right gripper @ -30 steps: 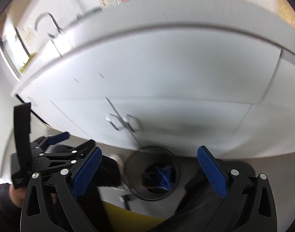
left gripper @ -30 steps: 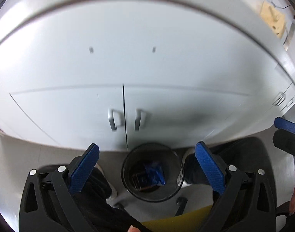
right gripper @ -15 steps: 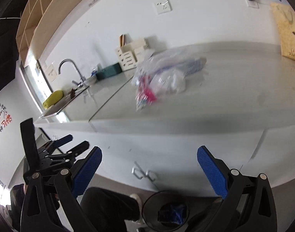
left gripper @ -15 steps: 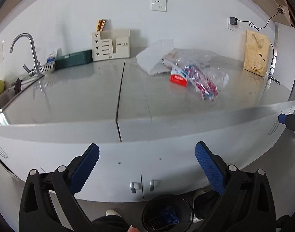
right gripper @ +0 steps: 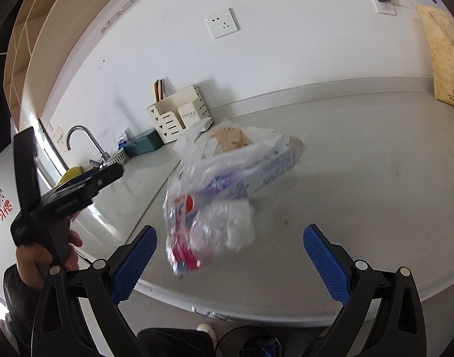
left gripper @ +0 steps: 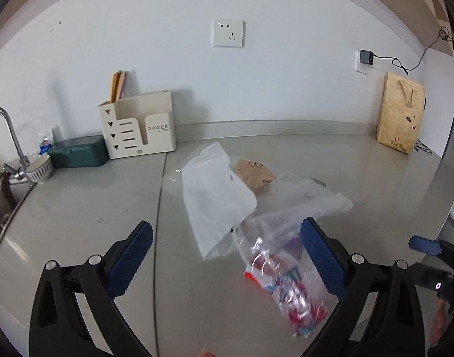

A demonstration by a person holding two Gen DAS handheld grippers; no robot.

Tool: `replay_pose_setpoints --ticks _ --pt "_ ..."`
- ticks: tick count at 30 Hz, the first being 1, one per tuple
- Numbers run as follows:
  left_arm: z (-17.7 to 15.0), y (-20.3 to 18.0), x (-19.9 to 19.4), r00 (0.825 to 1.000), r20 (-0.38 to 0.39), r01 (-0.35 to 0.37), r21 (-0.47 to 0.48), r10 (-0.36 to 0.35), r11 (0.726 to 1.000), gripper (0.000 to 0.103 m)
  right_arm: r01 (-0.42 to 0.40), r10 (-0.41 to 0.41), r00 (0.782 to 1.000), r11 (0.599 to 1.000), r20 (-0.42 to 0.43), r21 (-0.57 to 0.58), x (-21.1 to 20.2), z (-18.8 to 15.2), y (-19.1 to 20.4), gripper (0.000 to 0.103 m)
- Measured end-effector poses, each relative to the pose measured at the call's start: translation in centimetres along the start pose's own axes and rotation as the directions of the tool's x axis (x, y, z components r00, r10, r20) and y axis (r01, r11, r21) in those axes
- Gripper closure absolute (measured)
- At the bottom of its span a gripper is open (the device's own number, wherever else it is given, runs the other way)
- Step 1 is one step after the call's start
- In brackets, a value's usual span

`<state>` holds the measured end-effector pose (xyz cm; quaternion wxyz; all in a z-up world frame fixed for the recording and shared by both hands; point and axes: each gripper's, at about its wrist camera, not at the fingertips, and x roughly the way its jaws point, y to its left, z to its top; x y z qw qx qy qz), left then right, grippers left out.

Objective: Collect trash
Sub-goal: 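Raise both tools back toward the counter, then grasp the white tissue sheet with the left tool while the right tool grips a clear plastic bag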

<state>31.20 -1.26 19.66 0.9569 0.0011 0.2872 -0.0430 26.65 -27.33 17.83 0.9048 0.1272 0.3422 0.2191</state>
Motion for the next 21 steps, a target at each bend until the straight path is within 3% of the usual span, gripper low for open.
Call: replay_pose_setpoints --ticks 3,5,8,16,18,20,21 --pt "2.5 0.0 4.2 0.998 -0.066 -0.001 -0.037 -0.001 0.999 0.004 -0.052 0.057 0.997 0.994 -0.047 0.091 2.2 2.3 -1.7 0.003" --pt "3.6 0.2 7.0 0.994 -0.109 -0.017 -0.056 0.011 0.998 0.004 -0.131 0.148 0.985 0.975 -0.085 0.182 4.3 4.0 -2.7 0.004" --pt "4.5 0.6 10.6 0.984 -0.176 -0.022 -0.065 0.011 0.998 0.004 -0.165 0.208 0.970 0.945 -0.129 0.281 7.1 5.7 -4.0 0.004" --pt "4.1 1.8 15.2 0.966 -0.254 -0.052 -0.053 0.037 0.997 0.004 -0.172 0.241 0.956 0.922 -0.167 0.346 11.6 7.7 -4.2 0.005" --pt "4.1 2.2 15.4 0.968 -0.249 -0.047 -0.060 0.031 0.997 0.004 -0.174 0.247 0.953 0.920 -0.176 0.350 12.4 8.0 -4.2 0.011" --pt "4.3 2.4 15.1 0.973 -0.228 -0.045 -0.065 0.029 0.997 0.006 -0.172 0.248 0.950 0.923 -0.191 0.346 13.0 8.2 -4.1 0.029" --pt "4.4 2.6 14.9 0.977 -0.214 -0.037 -0.068 0.022 0.997 0.008 -0.170 0.248 0.948 0.925 -0.201 0.339 13.4 8.3 -4.0 0.032"
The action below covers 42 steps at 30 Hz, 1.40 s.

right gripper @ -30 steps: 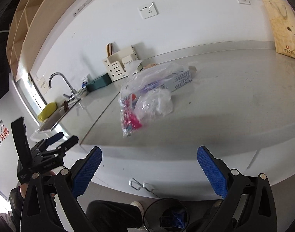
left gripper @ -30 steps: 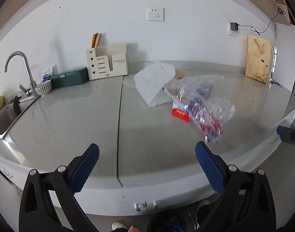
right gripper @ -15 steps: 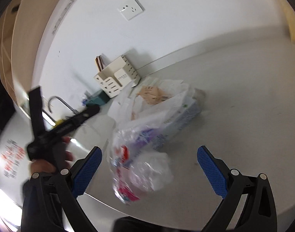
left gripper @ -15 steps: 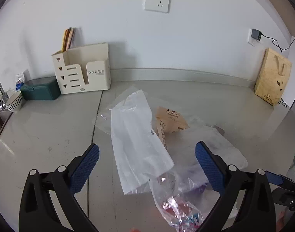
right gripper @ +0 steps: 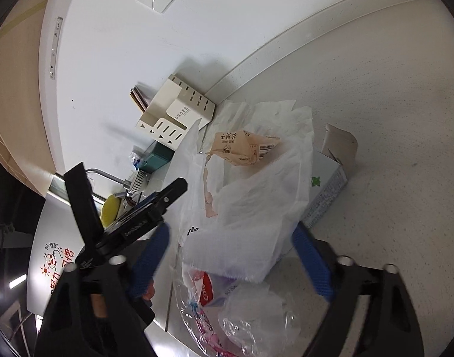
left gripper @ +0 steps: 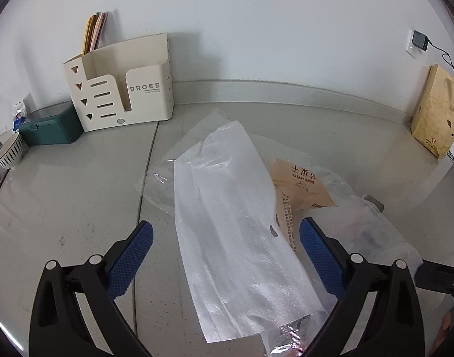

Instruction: Collect trash

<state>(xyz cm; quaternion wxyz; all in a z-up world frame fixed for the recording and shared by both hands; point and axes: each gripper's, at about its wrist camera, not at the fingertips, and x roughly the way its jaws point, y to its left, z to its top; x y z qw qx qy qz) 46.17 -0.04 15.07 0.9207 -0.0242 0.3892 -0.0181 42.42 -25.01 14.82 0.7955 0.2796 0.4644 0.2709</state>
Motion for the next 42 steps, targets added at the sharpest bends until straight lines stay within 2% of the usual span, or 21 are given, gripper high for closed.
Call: replay_pose_setpoints --ticks 2,3,4,7,9,10,12,15,23,25,28,30,31,32,36,40,42 --pt "0.1 0.2 -0.2 1.000 0.011 0.003 0.000 -0.003 1.000 0.016 0.004 -0.004 1.000 1.000 -0.015 -0.010 0.4 0.1 0.0 0.049" --pt "0.2 0.3 -0.2 1.000 0.010 0.005 0.002 -0.005 1.000 0.019 0.005 -0.006 1.000 1.000 -0.021 -0.014 0.6 0.1 0.0 0.053" --pt "0.2 0.3 0.0 1.000 0.000 0.010 0.007 -0.010 1.000 0.029 0.007 -0.008 1.000 1.000 -0.025 -0.017 0.7 0.0 0.0 0.061" --pt "0.2 0.4 0.6 1.000 -0.024 0.020 0.016 -0.019 1.000 0.064 0.005 -0.006 1.000 0.999 -0.028 -0.034 0.5 -0.4 0.2 0.071" --pt "0.1 0.4 0.6 1.000 -0.020 0.020 0.021 -0.020 1.000 0.073 -0.002 0.001 1.000 0.999 -0.025 -0.044 0.0 -0.6 0.3 0.075" --pt "0.1 0.4 0.4 1.000 -0.014 0.023 0.023 -0.022 0.999 0.081 -0.005 0.004 1.000 0.999 -0.019 -0.049 -0.3 -0.7 0.4 0.080" --pt "-0.1 0.3 0.0 1.000 0.005 0.020 0.033 -0.020 0.999 0.088 -0.010 0.009 1.000 0.998 -0.012 -0.069 -0.7 -0.9 0.9 0.087" --pt "-0.3 0.4 -1.0 0.999 0.028 0.020 0.043 -0.022 0.999 0.093 -0.019 0.019 1.000 0.995 0.004 -0.098 -1.6 -1.2 1.6 0.090" --pt "-0.7 0.7 -4.4 0.995 0.102 -0.002 0.048 -0.003 0.999 0.097 -0.083 0.088 0.995 0.991 0.046 -0.107 -4.6 -1.3 2.6 0.092" --pt "-0.7 0.9 -4.7 0.995 0.101 0.000 0.046 -0.004 0.999 0.097 -0.090 0.097 0.993 0.990 0.062 -0.106 -5.1 -1.0 3.0 0.092" --pt "-1.0 0.5 -4.3 0.998 0.059 0.016 0.063 -0.020 0.998 0.096 -0.078 0.089 0.992 0.990 0.089 -0.116 -5.8 -0.8 3.5 0.092" --pt "-1.5 -0.8 -4.2 0.998 0.059 -0.008 0.132 0.000 0.991 0.082 -0.069 0.080 0.993 0.991 0.090 -0.118 -5.7 -0.8 3.5 0.092" --pt "-1.7 -1.5 -3.9 0.997 0.065 -0.040 0.167 0.030 0.985 0.052 -0.068 0.078 0.993 0.991 0.088 -0.116 -5.7 -0.9 3.4 0.092" --pt "-1.8 -2.0 -3.7 0.996 0.076 -0.069 0.182 0.056 0.981 0.028 -0.067 0.077 0.993 0.991 0.086 -0.114 -5.5 -0.9 3.3 0.092" --pt "-0.7 -3.3 -1.3 0.993 0.045 -0.112 0.213 0.105 0.971 0.027 -0.064 0.073 0.994 0.992 0.083 -0.105 -5.3 -0.8 2.7 0.092" --pt "0.6 -3.8 3.1 0.981 -0.056 -0.164 0.245 0.183 0.956 0.028 -0.067 0.076 0.993 0.992 0.088 -0.105 -5.5 -0.4 2.3 0.092" --pt "0.7 -4.1 5.0 0.976 -0.107 -0.155 0.274 0.190 0.949 0.028 -0.068 0.078 0.993 0.992 0.087 -0.108 -5.6 -0.3 2.1 0.092"
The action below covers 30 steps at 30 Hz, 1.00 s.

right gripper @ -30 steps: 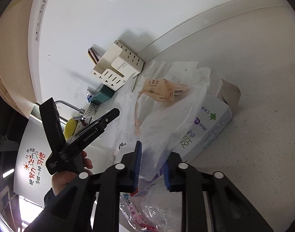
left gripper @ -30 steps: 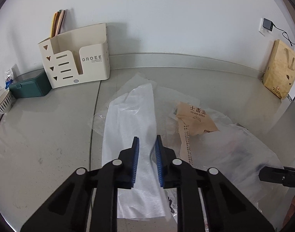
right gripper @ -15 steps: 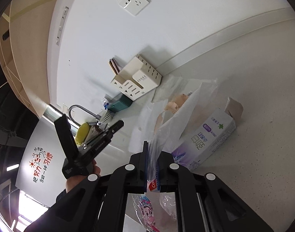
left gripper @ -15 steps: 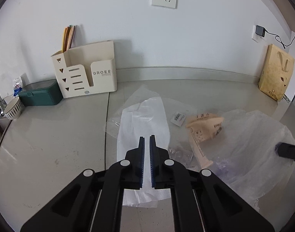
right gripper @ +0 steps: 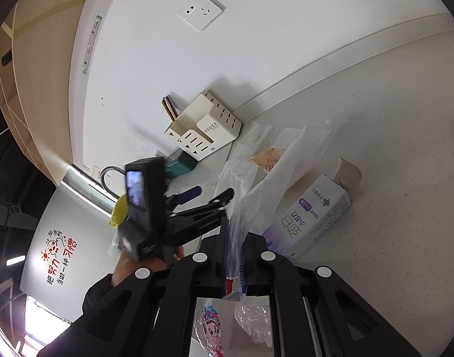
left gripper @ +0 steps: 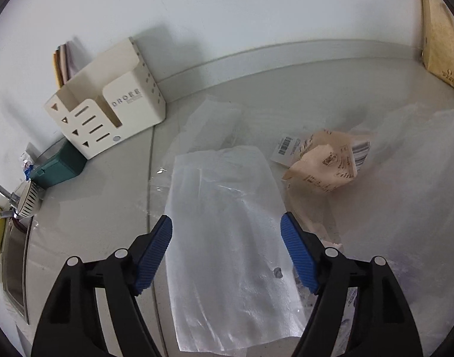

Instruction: Collect trash

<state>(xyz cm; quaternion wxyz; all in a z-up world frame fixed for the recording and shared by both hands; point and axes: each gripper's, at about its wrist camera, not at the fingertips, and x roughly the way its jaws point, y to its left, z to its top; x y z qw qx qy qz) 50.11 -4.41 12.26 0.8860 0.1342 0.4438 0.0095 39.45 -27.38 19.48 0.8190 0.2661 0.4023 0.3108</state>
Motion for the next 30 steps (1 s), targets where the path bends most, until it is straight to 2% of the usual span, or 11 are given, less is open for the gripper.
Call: replay_pose_setpoints --ticks 4,7,10,14,15,21,25,26,27,29,30 --pt "0.6 0.3 2.0 0.998 -0.042 -0.048 0.021 0.049 0.999 0.023 -0.011 0.011 1.000 1.000 -0.009 -0.001 0.3 0.3 -0.6 0.092" --pt "0.4 0.6 4.2 0.990 -0.137 0.018 0.024 -0.015 1.000 0.021 -0.020 0.020 1.000 1.000 -0.012 0.006 0.4 0.4 -1.2 0.092" --pt "0.5 0.4 4.5 0.992 -0.123 0.021 0.034 -0.016 0.999 0.020 -0.027 0.027 0.999 1.000 -0.018 0.012 0.6 0.4 -1.5 0.092" --pt "0.3 1.1 5.0 0.987 -0.135 0.094 0.013 -0.092 0.995 0.098 -0.033 0.033 0.999 0.999 -0.017 0.017 0.5 0.3 -1.6 0.092" --pt "0.1 1.3 5.0 0.987 -0.133 0.088 0.015 -0.086 0.996 0.101 -0.034 0.034 0.999 0.999 -0.016 0.015 0.5 0.4 -1.7 0.092" --pt "-1.7 3.3 3.5 0.991 -0.070 0.114 -0.039 -0.117 0.993 0.102 -0.028 0.028 1.000 1.000 -0.009 0.007 0.2 0.4 -1.3 0.092" --pt "-2.6 5.6 0.7 0.992 0.001 0.128 -0.068 -0.128 0.989 0.101 -0.024 0.024 1.000 1.000 0.000 -0.004 0.1 0.6 -0.8 0.092" --pt "-3.0 6.3 -0.5 0.992 0.028 0.121 -0.067 -0.120 0.990 0.099 -0.021 0.021 1.000 1.000 0.001 -0.008 0.2 0.6 -0.7 0.092" --pt "-3.4 6.8 -1.3 0.990 0.041 0.135 -0.065 -0.132 0.989 0.091 -0.019 0.019 1.000 1.000 0.001 -0.008 0.2 0.6 -0.7 0.092" --pt "-5.2 7.6 -3.0 0.984 0.056 0.173 -0.041 -0.171 0.984 0.008 -0.015 0.015 1.000 1.000 0.000 -0.007 0.3 0.5 -0.7 0.092" --pt "-6.1 7.8 -3.8 0.981 0.081 0.180 -0.045 -0.176 0.983 0.004 -0.013 0.013 1.000 1.000 -0.001 -0.009 0.4 0.5 -0.7 0.092"
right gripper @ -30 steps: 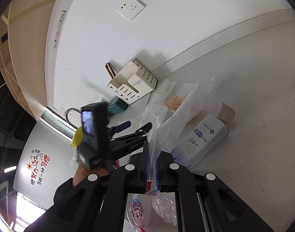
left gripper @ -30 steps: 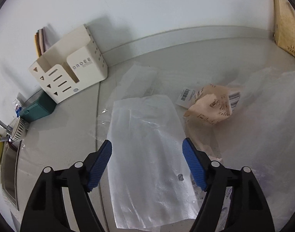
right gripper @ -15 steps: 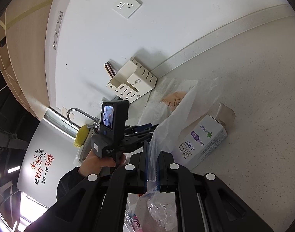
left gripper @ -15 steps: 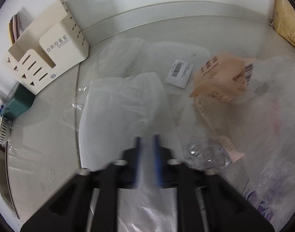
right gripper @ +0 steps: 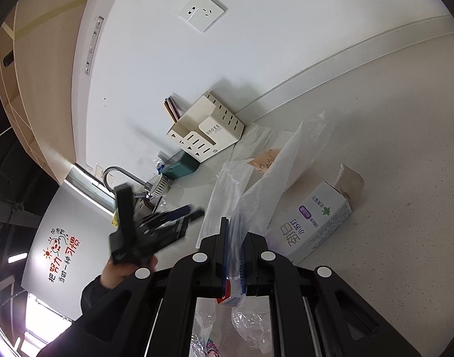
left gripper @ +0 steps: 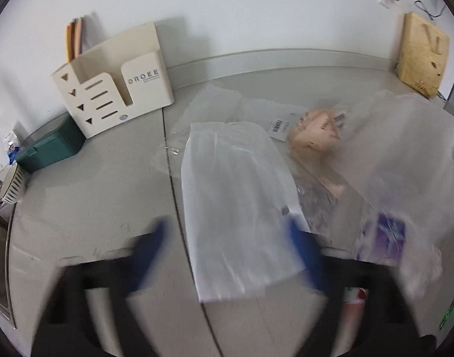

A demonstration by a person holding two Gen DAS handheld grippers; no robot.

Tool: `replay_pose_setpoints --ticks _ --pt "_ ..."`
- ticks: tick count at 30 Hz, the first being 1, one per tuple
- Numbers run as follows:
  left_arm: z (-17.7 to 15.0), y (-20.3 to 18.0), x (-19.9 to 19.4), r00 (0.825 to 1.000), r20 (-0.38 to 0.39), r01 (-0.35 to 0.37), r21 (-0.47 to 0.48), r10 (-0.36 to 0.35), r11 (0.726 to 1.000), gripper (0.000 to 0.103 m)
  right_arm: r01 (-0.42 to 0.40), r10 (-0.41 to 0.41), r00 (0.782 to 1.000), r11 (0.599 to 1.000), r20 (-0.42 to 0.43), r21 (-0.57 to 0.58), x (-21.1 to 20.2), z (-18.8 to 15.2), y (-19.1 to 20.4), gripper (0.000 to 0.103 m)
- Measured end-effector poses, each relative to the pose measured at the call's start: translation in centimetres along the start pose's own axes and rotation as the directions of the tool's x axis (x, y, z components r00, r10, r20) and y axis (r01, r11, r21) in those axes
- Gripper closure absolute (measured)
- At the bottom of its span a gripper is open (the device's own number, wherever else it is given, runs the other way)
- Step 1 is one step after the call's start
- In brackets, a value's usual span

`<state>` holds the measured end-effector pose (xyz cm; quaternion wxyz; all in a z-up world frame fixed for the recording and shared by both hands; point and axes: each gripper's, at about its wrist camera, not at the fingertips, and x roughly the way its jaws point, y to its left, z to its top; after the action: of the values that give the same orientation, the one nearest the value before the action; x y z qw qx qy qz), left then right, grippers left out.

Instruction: Collect trash

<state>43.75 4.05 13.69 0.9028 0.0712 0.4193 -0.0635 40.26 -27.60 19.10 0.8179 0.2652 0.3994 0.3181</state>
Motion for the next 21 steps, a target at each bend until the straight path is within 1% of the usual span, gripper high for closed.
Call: replay_pose_setpoints --ticks 1,2,3,4,6,7,9,12,13,15,16,17,18,19,20,21 --pt "-0.7 -0.2 -0.4 0.999 -0.014 0.041 0.001 -0.041 0.999 0.007 0.002 -0.002 1.000 1.000 -0.002 -0.001 0.1 -0.1 -0.1 0.092" --pt "-1.1 -0.4 -0.5 0.996 -0.033 0.079 -0.006 -0.079 0.997 0.008 0.005 -0.005 1.000 1.000 -0.005 -0.004 0.3 -0.1 -0.1 0.092" --pt "-1.1 -0.8 -0.6 0.995 -0.038 0.089 -0.006 -0.089 0.996 0.008 0.007 -0.007 1.000 1.000 -0.006 -0.006 0.4 -0.2 -0.1 0.092" --pt "-1.2 -1.9 -0.9 0.996 -0.039 0.082 0.014 -0.081 0.997 0.008 0.007 -0.007 1.000 1.000 -0.006 0.000 0.5 -0.2 -0.2 0.092" --pt "-0.2 -3.8 0.0 0.998 -0.059 0.000 0.074 0.004 0.997 0.008 -0.003 0.003 1.000 1.000 -0.006 0.008 0.6 -0.4 -0.3 0.092" --pt "0.3 -4.3 0.8 0.996 -0.073 -0.041 0.078 0.046 0.996 0.009 -0.004 0.004 1.000 1.000 -0.006 0.009 0.7 -0.4 -0.3 0.092" --pt "1.6 -4.4 2.8 0.989 -0.114 -0.085 0.070 0.092 0.994 0.013 -0.008 0.008 1.000 1.000 -0.011 0.007 0.8 -0.5 -0.3 0.092" --pt "2.7 -5.1 4.9 0.976 -0.169 -0.117 0.110 0.135 0.987 0.015 -0.007 0.007 1.000 1.000 -0.012 0.006 0.7 -0.4 -0.4 0.092" --pt "3.0 -5.4 5.6 0.971 -0.186 -0.131 0.128 0.154 0.983 0.019 -0.008 0.008 1.000 1.000 -0.012 0.006 0.7 -0.3 -0.4 0.092" --pt "3.2 -5.6 6.5 0.964 -0.199 -0.147 0.150 0.175 0.978 0.030 -0.006 0.006 1.000 1.000 -0.010 0.002 0.6 -0.3 -0.5 0.092" --pt "3.4 -5.5 6.8 0.963 -0.199 -0.149 0.156 0.179 0.976 0.044 -0.008 0.008 1.000 1.000 -0.010 -0.001 0.5 -0.2 -0.5 0.092" --pt "3.5 -5.4 7.0 0.964 -0.202 -0.142 0.151 0.172 0.978 0.062 -0.010 0.010 1.000 1.000 -0.009 -0.001 0.5 -0.2 -0.6 0.092" --pt "3.7 -5.0 7.1 0.965 -0.207 -0.133 0.140 0.160 0.981 0.068 -0.012 0.012 1.000 1.000 -0.008 0.000 0.4 -0.3 -0.6 0.092" --pt "3.9 -4.7 7.2 0.966 -0.205 -0.130 0.128 0.155 0.983 0.081 -0.013 0.013 1.000 1.000 -0.007 0.002 0.3 -0.2 -0.7 0.092" --pt "3.9 -4.3 7.1 0.968 -0.203 -0.128 0.122 0.151 0.984 0.095 -0.013 0.013 1.000 1.000 -0.005 0.004 0.3 -0.2 -0.9 0.092" --pt "4.0 -4.0 7.1 0.968 -0.202 -0.126 0.112 0.147 0.986 0.099 -0.014 0.014 1.000 1.000 -0.004 0.006 0.3 -0.2 -1.0 0.092"
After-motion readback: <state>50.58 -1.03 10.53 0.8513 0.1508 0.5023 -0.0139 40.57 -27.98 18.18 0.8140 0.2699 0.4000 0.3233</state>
